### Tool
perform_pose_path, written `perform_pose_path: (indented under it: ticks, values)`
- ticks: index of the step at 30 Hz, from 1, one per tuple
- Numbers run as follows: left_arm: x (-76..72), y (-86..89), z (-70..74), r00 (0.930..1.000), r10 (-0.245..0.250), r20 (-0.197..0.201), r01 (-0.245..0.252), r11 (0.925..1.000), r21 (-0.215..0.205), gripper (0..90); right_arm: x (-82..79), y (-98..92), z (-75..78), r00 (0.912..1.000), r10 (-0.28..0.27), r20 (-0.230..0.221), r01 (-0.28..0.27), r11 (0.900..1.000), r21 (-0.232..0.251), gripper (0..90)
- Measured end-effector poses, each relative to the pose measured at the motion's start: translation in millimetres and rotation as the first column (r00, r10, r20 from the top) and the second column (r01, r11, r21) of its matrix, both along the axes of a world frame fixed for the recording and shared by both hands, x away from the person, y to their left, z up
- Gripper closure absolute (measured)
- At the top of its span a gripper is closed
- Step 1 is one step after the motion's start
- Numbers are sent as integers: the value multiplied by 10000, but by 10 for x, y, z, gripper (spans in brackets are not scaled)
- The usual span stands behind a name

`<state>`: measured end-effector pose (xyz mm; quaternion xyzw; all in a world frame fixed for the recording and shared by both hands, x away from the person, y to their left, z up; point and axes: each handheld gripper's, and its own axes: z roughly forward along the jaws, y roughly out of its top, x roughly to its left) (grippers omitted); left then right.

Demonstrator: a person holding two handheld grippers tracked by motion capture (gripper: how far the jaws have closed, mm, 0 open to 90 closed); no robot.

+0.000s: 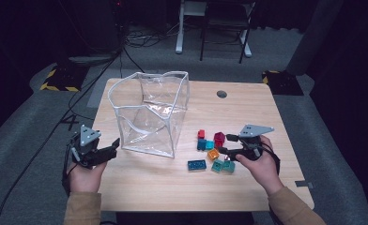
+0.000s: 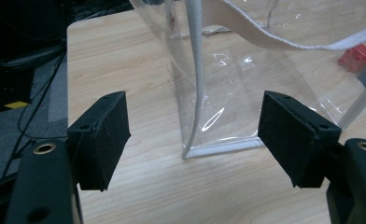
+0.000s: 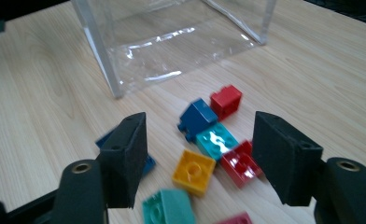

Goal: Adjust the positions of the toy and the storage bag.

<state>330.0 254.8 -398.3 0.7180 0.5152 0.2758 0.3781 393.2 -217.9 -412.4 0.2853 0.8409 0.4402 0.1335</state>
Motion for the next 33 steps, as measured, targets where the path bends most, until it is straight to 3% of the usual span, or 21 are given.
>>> perform_pose_path:
  ticks: [6,16,23,26,27,29,33]
  values:
    - [198,-57,-89,9990,-357,-261,358,9994,26,294,60,318,-10,9998,167,73,-167,9998,101,380]
    - [457,-122,-211,9969,-723,-314,724,9974,16,402,83,775,-97,9984,523,193,-524,9986,38,397]
    - [582,-117,-265,9956,-883,-327,883,9961,-31,644,53,1173,-125,9940,1016,409,-1017,9948,-10,430]
    - [608,-121,-280,9946,-982,-349,986,9951,116,766,54,1338,-134,9928,1076,518,-1075,9942,-35,433]
    - [614,-129,-287,9944,-991,-356,1000,9947,247,766,54,1338,-134,9928,1076,518,-1075,9942,-35,433]
    - [616,-123,-290,9939,-1052,-326,1058,9942,191,836,60,1463,-147,9938,861,703,-849,9962,-193,410]
    - [606,-116,-293,9924,-1194,-312,1199,9926,165,865,90,1570,-174,9956,392,852,-359,9986,-397,431]
